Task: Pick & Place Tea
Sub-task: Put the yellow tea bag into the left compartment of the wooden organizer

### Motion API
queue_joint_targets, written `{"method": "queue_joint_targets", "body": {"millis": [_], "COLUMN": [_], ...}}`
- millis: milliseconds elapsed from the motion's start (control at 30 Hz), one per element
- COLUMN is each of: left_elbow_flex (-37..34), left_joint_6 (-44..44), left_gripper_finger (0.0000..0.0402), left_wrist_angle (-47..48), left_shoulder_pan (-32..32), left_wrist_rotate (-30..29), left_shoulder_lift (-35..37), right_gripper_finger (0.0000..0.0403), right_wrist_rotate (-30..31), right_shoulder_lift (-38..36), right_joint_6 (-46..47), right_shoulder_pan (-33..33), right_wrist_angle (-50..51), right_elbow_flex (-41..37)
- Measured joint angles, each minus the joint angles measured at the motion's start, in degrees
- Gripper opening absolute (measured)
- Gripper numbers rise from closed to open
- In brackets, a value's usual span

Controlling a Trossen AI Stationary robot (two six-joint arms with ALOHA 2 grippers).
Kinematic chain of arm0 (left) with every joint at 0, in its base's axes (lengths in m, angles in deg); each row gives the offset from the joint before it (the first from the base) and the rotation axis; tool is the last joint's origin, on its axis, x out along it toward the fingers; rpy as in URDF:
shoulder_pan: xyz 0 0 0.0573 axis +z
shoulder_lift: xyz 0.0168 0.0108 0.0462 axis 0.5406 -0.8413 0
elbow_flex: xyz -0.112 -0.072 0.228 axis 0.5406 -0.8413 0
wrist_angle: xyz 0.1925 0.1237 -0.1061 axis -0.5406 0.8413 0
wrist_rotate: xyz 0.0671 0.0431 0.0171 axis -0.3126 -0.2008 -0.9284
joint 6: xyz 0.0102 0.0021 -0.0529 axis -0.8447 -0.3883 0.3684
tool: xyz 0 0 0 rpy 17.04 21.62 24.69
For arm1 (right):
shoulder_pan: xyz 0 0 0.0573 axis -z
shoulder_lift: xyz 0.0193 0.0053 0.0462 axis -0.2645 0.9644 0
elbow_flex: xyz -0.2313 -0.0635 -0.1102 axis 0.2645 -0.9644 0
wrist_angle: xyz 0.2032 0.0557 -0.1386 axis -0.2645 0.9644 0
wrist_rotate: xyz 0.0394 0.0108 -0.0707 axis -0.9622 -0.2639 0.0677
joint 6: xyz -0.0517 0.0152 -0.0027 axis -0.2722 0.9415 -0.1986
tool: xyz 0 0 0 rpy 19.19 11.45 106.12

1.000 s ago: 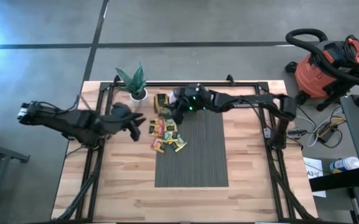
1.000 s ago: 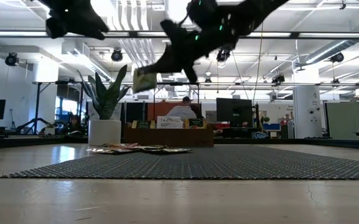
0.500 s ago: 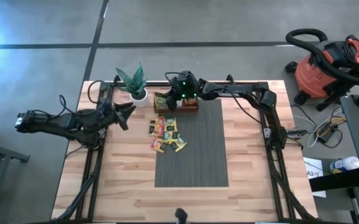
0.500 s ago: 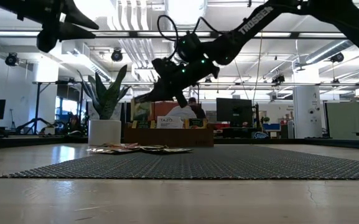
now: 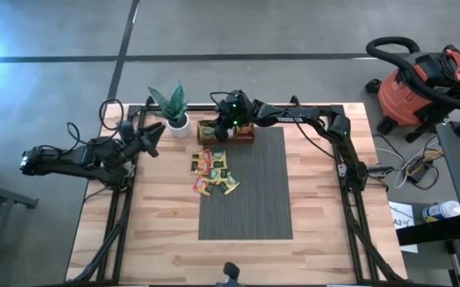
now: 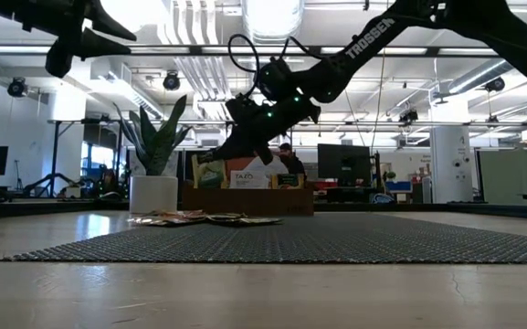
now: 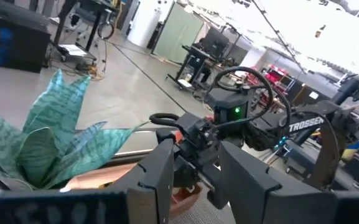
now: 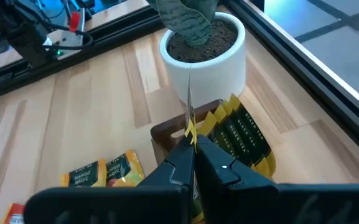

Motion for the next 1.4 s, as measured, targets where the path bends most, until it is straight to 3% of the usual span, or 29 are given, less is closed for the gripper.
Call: {"method": "queue_joint_targets", "body": {"millis": [400,733,1267,1400], "left_elbow_flex": [0.1,0.1,0.1,0.1], "left_joint_6": [-0.1,0.0,-0.7,-0.7], "left_gripper_finger": [0.0124,0.0124,0.0124,0.0124], "left_wrist_angle": [0.1,0.1,0.1,0.1], "left_shoulder_pan": [1.2,1.5,1.5,1.5], "left_wrist_rotate": [-1.6,-1.9,-2.5,-2.4], "left_shoulder_lift": [-0.1,-0.1,-0.1,-0.1], "right_gripper_finger": [0.0009,0.0009,0.0009,0.0017], "right_wrist_rotate": [-1.3,-2.1,0.1,0.0], "right_shoulder_lift": [0.3,2.2,2.2,3.0], "right_joint_6": [-1.0,3.4,-2.1,-2.5], "right_shoulder_pan": [0.0,0.0,-0.5,-0.5], "right_wrist_angle": [-0.4,-2.6,-1.8,2.5], "right_elbow_flex": [0.0,1.2,1.2,4.3]}}
